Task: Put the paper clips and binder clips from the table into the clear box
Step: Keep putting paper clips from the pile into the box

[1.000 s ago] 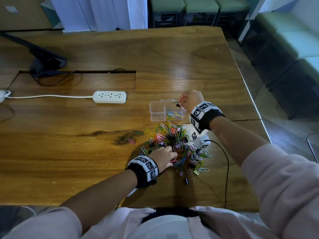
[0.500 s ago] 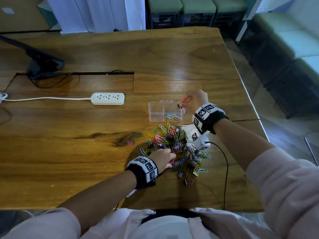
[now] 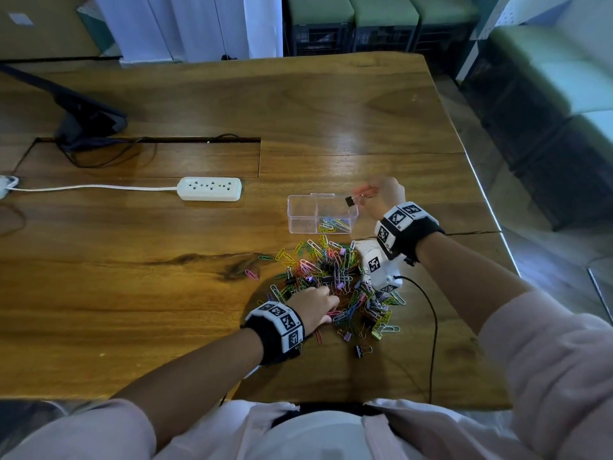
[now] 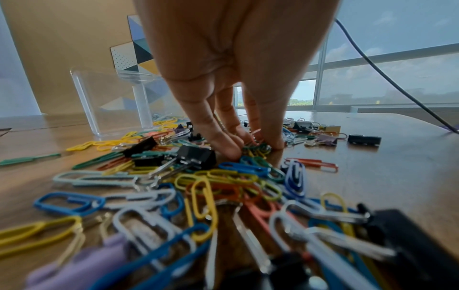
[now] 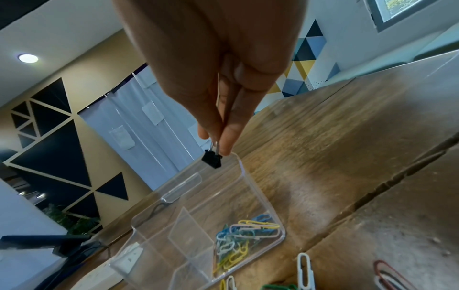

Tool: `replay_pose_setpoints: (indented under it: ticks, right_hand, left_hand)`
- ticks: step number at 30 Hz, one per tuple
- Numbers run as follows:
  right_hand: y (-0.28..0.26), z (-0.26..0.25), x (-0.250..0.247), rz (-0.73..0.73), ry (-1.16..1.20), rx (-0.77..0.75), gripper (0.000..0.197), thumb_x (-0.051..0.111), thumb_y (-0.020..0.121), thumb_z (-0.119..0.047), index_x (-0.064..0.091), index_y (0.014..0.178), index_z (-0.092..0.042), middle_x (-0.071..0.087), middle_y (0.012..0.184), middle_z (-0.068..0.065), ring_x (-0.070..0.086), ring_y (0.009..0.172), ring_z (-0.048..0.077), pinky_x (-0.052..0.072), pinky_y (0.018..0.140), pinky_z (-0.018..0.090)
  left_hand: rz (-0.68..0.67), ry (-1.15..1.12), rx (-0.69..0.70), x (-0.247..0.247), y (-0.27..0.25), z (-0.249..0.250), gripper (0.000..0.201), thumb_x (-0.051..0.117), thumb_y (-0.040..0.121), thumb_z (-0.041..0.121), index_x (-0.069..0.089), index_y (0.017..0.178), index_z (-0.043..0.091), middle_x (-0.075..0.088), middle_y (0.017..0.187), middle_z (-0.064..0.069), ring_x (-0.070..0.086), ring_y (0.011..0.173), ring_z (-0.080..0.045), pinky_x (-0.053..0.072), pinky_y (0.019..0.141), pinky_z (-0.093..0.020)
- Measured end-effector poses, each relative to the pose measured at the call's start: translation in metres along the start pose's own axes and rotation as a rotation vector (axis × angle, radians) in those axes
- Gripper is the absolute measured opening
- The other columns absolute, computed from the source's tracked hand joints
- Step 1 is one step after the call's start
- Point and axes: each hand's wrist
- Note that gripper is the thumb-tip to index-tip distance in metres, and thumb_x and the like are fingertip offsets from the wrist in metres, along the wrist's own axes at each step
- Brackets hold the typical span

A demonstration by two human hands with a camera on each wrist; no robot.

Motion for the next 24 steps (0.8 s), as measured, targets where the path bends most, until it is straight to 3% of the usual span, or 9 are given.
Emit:
replay_pose_setpoints:
  ticks: [3,7,10,13,16,18,21,24]
  right_hand:
    - [-0.011,0.009,0.0,-0.049,-0.063,-0.053,0.011,0.065,0.083,-0.008,0.07,0.09,-0.015,0.069,0.093,0.0,0.063,0.083,0.009,0.045,0.064,0.012]
    - [-0.037,0.024,-0.001,-0.231,-0.172,-0.11,0.012,0.063,0.085,-0.013,0.068,0.095,-0.016,0.066,0.099,-0.006,0.06,0.086,0.006,0.047,0.075,0.016]
    - [-0.058,0.042,0.001,-0.36,-0.229,-0.114,0.012,0.061,0.085,-0.011,0.068,0.094,-0.015,0.068,0.096,-0.003,0.065,0.085,0.011,0.054,0.078,0.022]
    - [-0.073,0.065,0.003,-0.42,-0.306,-0.148,0.011,0.068,0.08,-0.012,0.071,0.09,-0.016,0.071,0.091,-0.001,0.064,0.077,0.008,0.055,0.08,0.022]
    - [-0.082,0.08,0.001,-0.434,-0.319,-0.1,0.013,0.072,0.077,-0.013,0.071,0.09,-0.015,0.071,0.088,-0.002,0.061,0.073,0.006,0.05,0.075,0.016]
    - [-0.085,0.087,0.001,-0.426,-0.299,-0.05,0.012,0.069,0.08,-0.013,0.072,0.091,-0.015,0.071,0.09,-0.001,0.061,0.073,0.005,0.046,0.069,0.012]
    - [-0.089,0.095,0.002,-0.386,-0.32,-0.04,0.012,0.065,0.084,-0.016,0.072,0.094,-0.018,0.071,0.097,-0.002,0.059,0.076,0.006,0.042,0.072,0.015]
    - [-0.095,0.095,0.0,-0.356,-0.356,-0.099,0.017,0.062,0.086,-0.018,0.069,0.102,-0.02,0.068,0.105,-0.005,0.06,0.078,0.007,0.043,0.076,0.018]
  left_hand:
    - [-0.009,0.074,0.043,-0.002,-0.001,0.003,0.026,0.052,0.095,0.023,0.05,0.113,0.004,0.053,0.112,-0.012,0.056,0.102,-0.027,0.049,0.085,-0.035]
    - [-0.048,0.21,0.105,-0.007,-0.001,0.012,0.016,0.043,0.094,-0.003,0.051,0.107,0.002,0.054,0.107,-0.016,0.058,0.096,-0.03,0.05,0.077,-0.034]
    - [-0.091,0.216,0.129,-0.011,0.003,0.011,0.019,0.039,0.095,-0.004,0.052,0.108,0.0,0.055,0.108,-0.017,0.058,0.095,-0.03,0.049,0.077,-0.034]
    - [-0.126,0.077,0.038,-0.015,0.009,0.005,0.022,0.041,0.096,0.004,0.055,0.113,-0.001,0.059,0.113,-0.015,0.059,0.102,-0.029,0.05,0.086,-0.035]
    - [-0.056,-0.121,-0.068,-0.017,0.013,-0.002,0.023,0.049,0.096,0.016,0.061,0.111,0.004,0.065,0.111,-0.011,0.061,0.103,-0.025,0.049,0.089,-0.033]
    - [0.031,-0.263,-0.107,-0.02,0.014,-0.007,0.022,0.054,0.094,0.02,0.065,0.108,0.007,0.067,0.109,-0.007,0.061,0.1,-0.02,0.047,0.086,-0.027]
    - [0.106,-0.421,-0.166,-0.033,0.016,-0.016,0.02,0.059,0.091,0.021,0.067,0.104,0.008,0.068,0.106,-0.005,0.062,0.094,-0.015,0.046,0.08,-0.021]
    - [0.143,-0.52,-0.192,-0.05,0.021,-0.026,0.018,0.061,0.09,0.018,0.068,0.102,0.007,0.07,0.101,-0.007,0.059,0.076,-0.01,0.046,0.067,-0.017]
Point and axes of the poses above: each hand's wrist, its own y-axis towards the middle knuckle, its own x-axis out of the palm, z = x × y
